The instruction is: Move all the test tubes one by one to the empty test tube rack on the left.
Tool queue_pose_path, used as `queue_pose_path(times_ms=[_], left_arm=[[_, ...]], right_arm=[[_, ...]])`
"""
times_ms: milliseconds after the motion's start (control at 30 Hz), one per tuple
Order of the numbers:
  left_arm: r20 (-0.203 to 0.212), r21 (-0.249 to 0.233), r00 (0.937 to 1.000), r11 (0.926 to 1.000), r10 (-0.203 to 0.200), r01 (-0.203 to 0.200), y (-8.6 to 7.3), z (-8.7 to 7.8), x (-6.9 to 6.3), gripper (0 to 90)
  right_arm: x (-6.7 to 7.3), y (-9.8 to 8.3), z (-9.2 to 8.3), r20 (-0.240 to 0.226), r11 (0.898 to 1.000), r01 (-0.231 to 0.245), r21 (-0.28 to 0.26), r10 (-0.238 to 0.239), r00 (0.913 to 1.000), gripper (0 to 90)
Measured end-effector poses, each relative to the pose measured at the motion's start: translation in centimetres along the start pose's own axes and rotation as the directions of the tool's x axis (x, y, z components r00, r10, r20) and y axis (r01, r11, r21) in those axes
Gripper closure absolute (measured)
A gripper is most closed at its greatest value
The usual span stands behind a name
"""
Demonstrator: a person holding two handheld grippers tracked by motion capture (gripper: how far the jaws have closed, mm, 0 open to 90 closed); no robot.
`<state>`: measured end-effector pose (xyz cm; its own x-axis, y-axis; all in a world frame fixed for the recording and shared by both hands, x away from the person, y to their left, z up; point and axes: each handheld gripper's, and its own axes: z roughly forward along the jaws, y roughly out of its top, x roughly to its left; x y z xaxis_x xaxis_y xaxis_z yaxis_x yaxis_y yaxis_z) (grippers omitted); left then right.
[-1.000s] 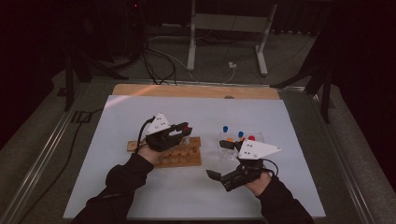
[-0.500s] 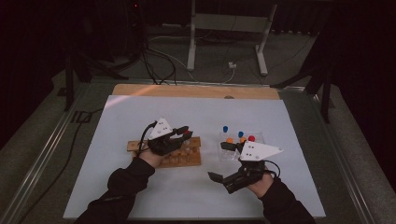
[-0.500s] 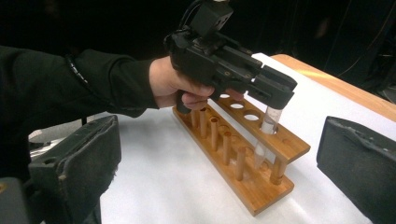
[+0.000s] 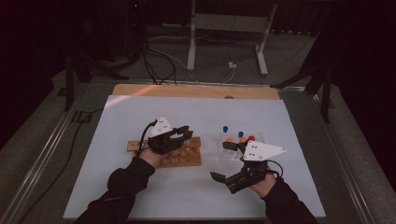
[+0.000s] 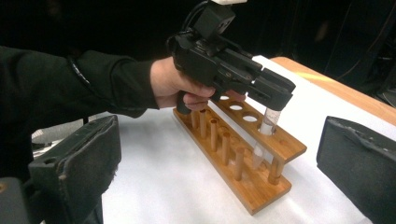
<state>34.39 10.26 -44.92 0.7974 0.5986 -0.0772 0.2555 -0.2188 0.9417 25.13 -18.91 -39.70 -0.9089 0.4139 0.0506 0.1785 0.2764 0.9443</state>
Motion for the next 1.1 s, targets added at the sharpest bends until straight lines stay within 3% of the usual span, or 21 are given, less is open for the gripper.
queue_pose_path(times_ms=[33, 100, 133, 167, 233, 300, 367, 500, 667, 767, 867, 967, 1100], left_arm=[[0.015, -0.011, 0.9998, 0.9999, -0.012, 0.012, 0.2, -0.2, 0.1, 60.3], [0.021, -0.032, 0.9997, 0.9994, -0.01, 0.011, 0.7, -0.7, 0.1, 57.1], [0.035, -0.048, 0.9993, 0.9987, -0.013, 0.015, 0.9, -1.1, 0.1, 49.8], [0.039, -0.06, 0.9992, 0.9981, -0.013, 0.015, 1.2, -1.4, 0.1, 49.8], [0.044, -0.081, 0.9989, 0.9965, -0.013, 0.017, 1.9, -2.2, -0.1, 38.6], [0.056, -0.097, 0.9984, 0.9952, -0.008, 0.014, 2.3, -2.9, -0.2, 37.4], [0.067, -0.103, 0.9977, 0.9945, -0.009, 0.016, 2.6, -3.6, -0.5, 30.2], [0.093, -0.1, 0.9952, 0.9942, -0.03, 0.039, 2.8, -4.8, -1.0, 16.6], [0.144, -0.102, 0.9894, 0.9943, -0.019, 0.034, 2.5, -6.1, -1.6, 2.6], [0.149, -0.105, 0.9889, 0.9944, 0.005, 0.011, 2.1, -6.7, -2.1, 1.1], [0.168, -0.095, 0.9857, 0.9955, 0.016, 0.0, 1.4, -7.0, -2.5, 0.5], [0.167, -0.087, 0.9858, 0.9961, 0.023, -0.008, 0.5, -7.0, -3.0, 0.6], [0.175, -0.091, 0.9844, 0.9959, 0.012, 0.004, -0.3, -7.1, -3.0, 0.6]], right_arm=[[-0.1, 0.1, -0.3, 0.006, 1.0, 0.006, -0.013, -0.006, 1.0, 0.0], [-0.2, 0.2, -0.4, 0.019, 1.0, 0.018, -0.022, -0.018, 0.9997, 0.0], [-0.5, 0.4, -0.9, 0.041, 0.999, 0.033, -0.024, -0.032, 0.9987, 0.0], [-0.5, 0.4, -0.9, 0.041, 0.999, 0.033, -0.024, -0.032, 0.9987, 0.0], [-1.2, 0.9, -2.1, 0.085, 0.999, 0.033, -0.034, -0.03, 0.9959, 0.0], [-1.4, 1.0, -2.5, 0.097, 0.999, 0.036, -0.036, -0.032, 0.9948, 0.0], [-1.9, 1.3, -3.4, 0.127, 0.999, 0.025, -0.041, -0.02, 0.9917, 0.0], [-3.2, 1.5, -5.1, 0.212, 1.0, 0.02, -0.011, -0.017, 0.9772, 0.0], [-5.0, 0.6, -6.6, 0.287, 1.0, -0.015, 0.006, 0.013, 0.9578, 0.0], [-5.8, -0.4, -7.0, 0.33, 0.999, -0.042, 0.019, 0.033, 0.9434, 0.0], [-6.6, -1.9, -7.1, 0.358, 0.997, -0.069, 0.028, 0.054, 0.9321, 7.9], [-7.4, -3.0, -7.2, 0.372, 0.996, -0.086, 0.032, 0.068, 0.926, 20.1], [-8.4, -4.4, -7.1, 0.375, 0.992, -0.117, 0.052, 0.089, 0.9227, 28.7]])
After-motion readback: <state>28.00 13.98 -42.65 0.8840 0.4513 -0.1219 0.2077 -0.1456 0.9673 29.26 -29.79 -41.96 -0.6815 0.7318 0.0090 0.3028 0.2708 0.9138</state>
